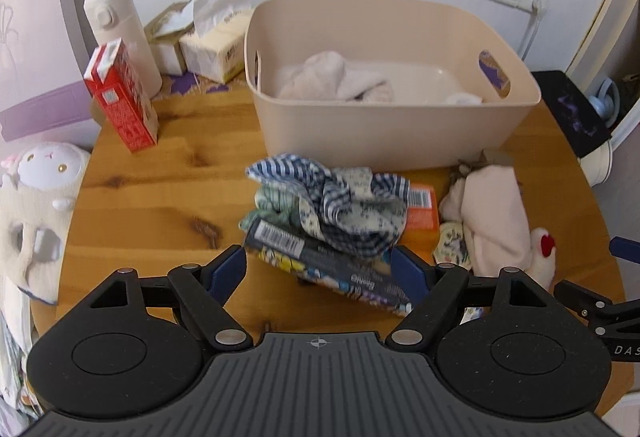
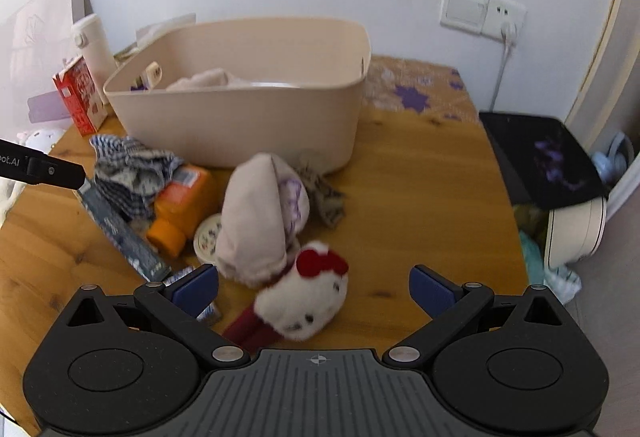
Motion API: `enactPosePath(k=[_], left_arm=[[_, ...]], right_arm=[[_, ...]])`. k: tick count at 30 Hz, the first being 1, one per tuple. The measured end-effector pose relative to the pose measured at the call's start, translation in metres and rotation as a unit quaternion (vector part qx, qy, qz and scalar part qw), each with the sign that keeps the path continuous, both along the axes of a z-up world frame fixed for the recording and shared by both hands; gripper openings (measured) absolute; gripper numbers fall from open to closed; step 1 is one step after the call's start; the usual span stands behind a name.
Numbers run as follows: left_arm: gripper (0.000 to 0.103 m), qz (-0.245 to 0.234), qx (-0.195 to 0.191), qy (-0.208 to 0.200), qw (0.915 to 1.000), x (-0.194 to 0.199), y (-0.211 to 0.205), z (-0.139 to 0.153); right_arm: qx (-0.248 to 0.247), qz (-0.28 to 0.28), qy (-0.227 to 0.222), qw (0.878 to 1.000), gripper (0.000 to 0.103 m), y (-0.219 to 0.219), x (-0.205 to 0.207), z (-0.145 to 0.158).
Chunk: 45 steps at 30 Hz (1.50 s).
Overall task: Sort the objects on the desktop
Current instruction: 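Open both grippers and withdraw them back over the table pile, then grasp the cartoon-printed box with the left gripper while the right grasps the Hello Kitty plush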
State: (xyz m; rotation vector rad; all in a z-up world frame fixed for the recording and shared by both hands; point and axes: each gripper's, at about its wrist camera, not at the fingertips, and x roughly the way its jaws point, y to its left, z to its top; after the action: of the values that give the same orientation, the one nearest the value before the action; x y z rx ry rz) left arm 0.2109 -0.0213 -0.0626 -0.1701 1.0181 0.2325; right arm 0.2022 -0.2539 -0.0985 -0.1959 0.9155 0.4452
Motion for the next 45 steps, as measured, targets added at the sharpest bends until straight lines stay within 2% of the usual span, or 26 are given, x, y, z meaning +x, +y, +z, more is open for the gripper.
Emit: enactPosePath(k=[11,18,28,35,39,41,43,45], left_arm=[[0.081,0.03,-0.025,0.042,0.9984,0.002,-0.009,-0.032],[0.081,0.057,-0.038,0.044,0.9967,0.011,-0.01,-0.044],[0.08,0.085,-0.052,0.06,0.9932,0.021,-0.004,-0.063],[0.08,0.094,-0.086,0.056,0.9902,0.025,-0.001,-0.071],[0.067,0.103,-0.12,0.044,0.9864,0.026,0.004,-0.074],[0.061,0.103,-0.135,0.046,0.9844,0.028,0.006,-0.076],[0.052,0.101,-0.139,0.051,0.9838,0.031,0.007,-0.077],[0.048,0.098,-0.139,0.057,0.9837,0.032,0.007,-0.078]], right_arm=[[0.0,-0.008,0.042,0.999,0.103,-0.002,0.006,-0.026],[0.009,-0.018,0.071,0.997,0.103,-0.001,0.017,-0.041],[-0.003,-0.021,0.088,0.996,0.103,0.003,0.033,-0.056],[0.005,-0.014,0.097,0.995,0.103,0.005,0.04,-0.062],[0.003,-0.006,0.107,0.994,0.103,0.009,0.043,-0.067],[0.008,-0.004,0.111,0.994,0.097,0.011,0.044,-0.069],[0.009,-0.002,0.11,0.994,0.095,0.013,0.045,-0.069],[0.01,0.002,0.107,0.994,0.091,0.014,0.045,-0.068]])
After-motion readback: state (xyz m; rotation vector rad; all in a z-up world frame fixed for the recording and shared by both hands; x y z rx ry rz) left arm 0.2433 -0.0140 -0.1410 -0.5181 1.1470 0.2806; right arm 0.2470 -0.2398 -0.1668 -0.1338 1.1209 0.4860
